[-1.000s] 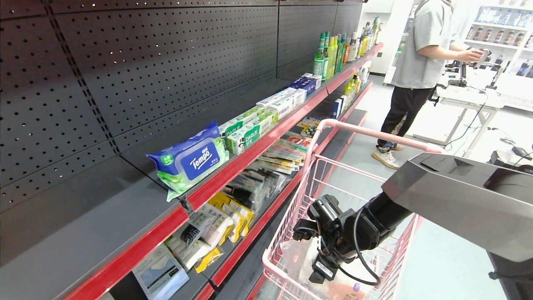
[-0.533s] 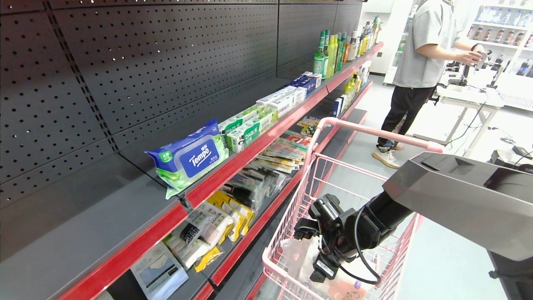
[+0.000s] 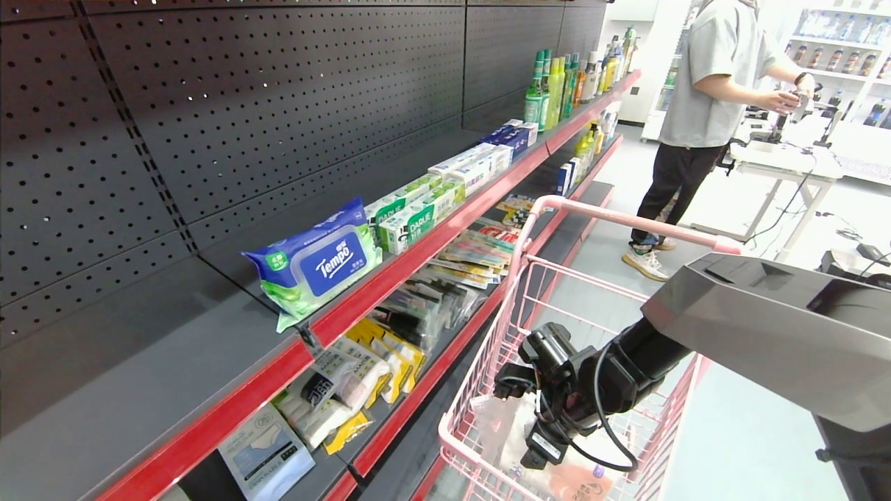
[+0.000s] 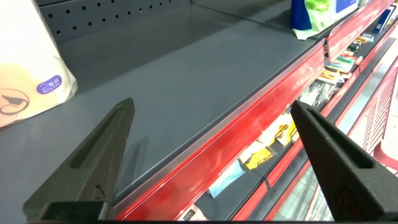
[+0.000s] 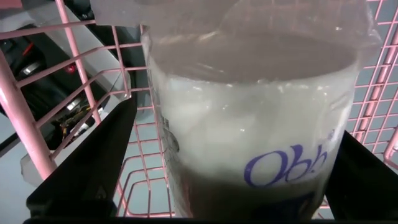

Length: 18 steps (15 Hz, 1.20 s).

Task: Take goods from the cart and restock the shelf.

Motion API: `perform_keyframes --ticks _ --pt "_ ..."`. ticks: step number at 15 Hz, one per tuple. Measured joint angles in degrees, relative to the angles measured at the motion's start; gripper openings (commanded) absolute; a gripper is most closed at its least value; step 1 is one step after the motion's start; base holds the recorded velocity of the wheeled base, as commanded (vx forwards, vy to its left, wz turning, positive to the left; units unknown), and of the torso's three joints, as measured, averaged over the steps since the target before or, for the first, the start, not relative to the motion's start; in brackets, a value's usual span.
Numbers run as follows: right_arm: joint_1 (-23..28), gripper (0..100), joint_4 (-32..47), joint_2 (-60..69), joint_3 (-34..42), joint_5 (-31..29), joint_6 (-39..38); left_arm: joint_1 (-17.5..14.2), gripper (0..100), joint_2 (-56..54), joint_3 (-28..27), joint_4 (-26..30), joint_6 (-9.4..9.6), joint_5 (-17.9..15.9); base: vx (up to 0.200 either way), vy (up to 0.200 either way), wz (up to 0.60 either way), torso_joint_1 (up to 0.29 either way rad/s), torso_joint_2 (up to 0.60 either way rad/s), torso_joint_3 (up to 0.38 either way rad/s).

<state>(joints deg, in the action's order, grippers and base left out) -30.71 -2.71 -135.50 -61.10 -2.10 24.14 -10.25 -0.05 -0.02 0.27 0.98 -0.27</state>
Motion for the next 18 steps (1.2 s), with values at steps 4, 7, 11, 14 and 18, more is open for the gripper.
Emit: perform_keyframes --ticks 4,7,11,14,18 --pt "0.10 100 -0.05 -0.04 0.02 -0.20 0.00 0.00 100 0.00 0.00 0.00 0.00 0.00 0.000 0.000 0.00 0.000 0.00 0.000" --pt "0.41 100 -0.79 -0.26 -0.01 -0.24 0.13 0.00 100 0.00 0.00 0.00 0.00 0.00 0.000 0.000 0.00 0.000 0.00 0.000" --pt "0.48 0 -1.69 -0.55 0.44 -0.26 0.17 0.00 100 0.00 0.00 0.00 -0.05 0.02 0.000 0.000 0.00 0.000 0.00 0.000" --pt "0.32 0 -2.24 -0.67 0.77 -1.16 0.13 0.00 100 0.00 0.00 0.00 -0.05 0.00 0.000 0.000 0.00 0.000 0.00 0.000" --pt "0.20 0 -3.01 -0.85 1.12 -1.32 -0.35 0.00 100 0.00 0.00 -0.02 -0.02 0.02 0.000 0.000 0.00 0.000 0.00 0.000"
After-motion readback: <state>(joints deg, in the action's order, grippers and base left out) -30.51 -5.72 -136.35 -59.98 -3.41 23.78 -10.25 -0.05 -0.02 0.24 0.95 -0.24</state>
